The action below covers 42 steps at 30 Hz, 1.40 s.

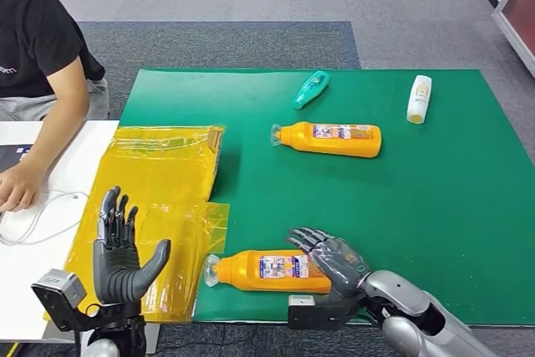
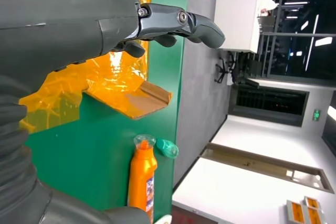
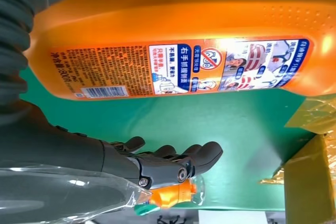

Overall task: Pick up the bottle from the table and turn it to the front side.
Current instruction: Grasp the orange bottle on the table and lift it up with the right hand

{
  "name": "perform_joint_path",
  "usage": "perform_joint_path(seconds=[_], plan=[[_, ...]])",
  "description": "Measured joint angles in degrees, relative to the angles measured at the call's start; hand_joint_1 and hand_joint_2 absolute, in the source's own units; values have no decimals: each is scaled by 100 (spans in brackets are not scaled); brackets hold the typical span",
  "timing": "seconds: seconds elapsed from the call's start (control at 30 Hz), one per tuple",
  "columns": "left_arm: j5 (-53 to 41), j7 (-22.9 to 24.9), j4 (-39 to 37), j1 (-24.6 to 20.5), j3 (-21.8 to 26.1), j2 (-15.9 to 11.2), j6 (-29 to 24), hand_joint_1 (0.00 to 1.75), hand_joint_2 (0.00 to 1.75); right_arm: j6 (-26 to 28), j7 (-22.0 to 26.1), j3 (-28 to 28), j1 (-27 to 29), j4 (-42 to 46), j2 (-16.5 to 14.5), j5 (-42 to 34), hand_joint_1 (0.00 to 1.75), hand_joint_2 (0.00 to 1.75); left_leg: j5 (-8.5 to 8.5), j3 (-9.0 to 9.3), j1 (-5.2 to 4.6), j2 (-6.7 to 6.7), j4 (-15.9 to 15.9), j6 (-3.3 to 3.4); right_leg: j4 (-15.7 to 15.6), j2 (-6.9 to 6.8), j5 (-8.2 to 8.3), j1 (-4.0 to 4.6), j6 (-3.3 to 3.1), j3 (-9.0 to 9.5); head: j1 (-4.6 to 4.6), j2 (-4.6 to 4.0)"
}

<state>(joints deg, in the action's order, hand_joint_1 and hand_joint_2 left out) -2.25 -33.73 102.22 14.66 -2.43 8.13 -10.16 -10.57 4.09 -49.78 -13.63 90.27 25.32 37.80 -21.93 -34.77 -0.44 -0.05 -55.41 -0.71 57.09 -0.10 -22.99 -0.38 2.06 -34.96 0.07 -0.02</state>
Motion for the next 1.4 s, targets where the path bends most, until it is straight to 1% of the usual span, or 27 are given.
perform_joint_path(seconds=[0.43, 0.73, 1.13, 1.4], plan=[[-95, 66, 8, 32, 1, 2, -121, 0, 175, 54, -79, -20, -36, -175, -232, 171, 0, 175, 0, 0, 0, 0, 0, 0, 0, 0, 0, 0, 0, 0, 1, 0], [-119, 86, 237, 226, 4, -2, -182, 0, 175, 107, -45, -54, -41, -317, -345, 225, 0, 175, 0, -1, 0, 0, 0, 0, 0, 0, 0, 0, -1, 0, 0, 0], [-197, 125, 284, 256, 6, -2, -242, 0, 175, 106, 115, -105, -80, -569, -366, 218, 0, 175, 1, 0, 0, 0, 0, 0, 0, 0, 1, 0, 0, 1, 0, 0], [-215, 165, 284, 257, 4, -2, -313, 0, 175, 136, 29, -148, -87, -706, -367, 253, 0, 175, 1, 0, 0, 0, 0, 0, 0, 0, 0, 0, -1, 1, 1, 0]])
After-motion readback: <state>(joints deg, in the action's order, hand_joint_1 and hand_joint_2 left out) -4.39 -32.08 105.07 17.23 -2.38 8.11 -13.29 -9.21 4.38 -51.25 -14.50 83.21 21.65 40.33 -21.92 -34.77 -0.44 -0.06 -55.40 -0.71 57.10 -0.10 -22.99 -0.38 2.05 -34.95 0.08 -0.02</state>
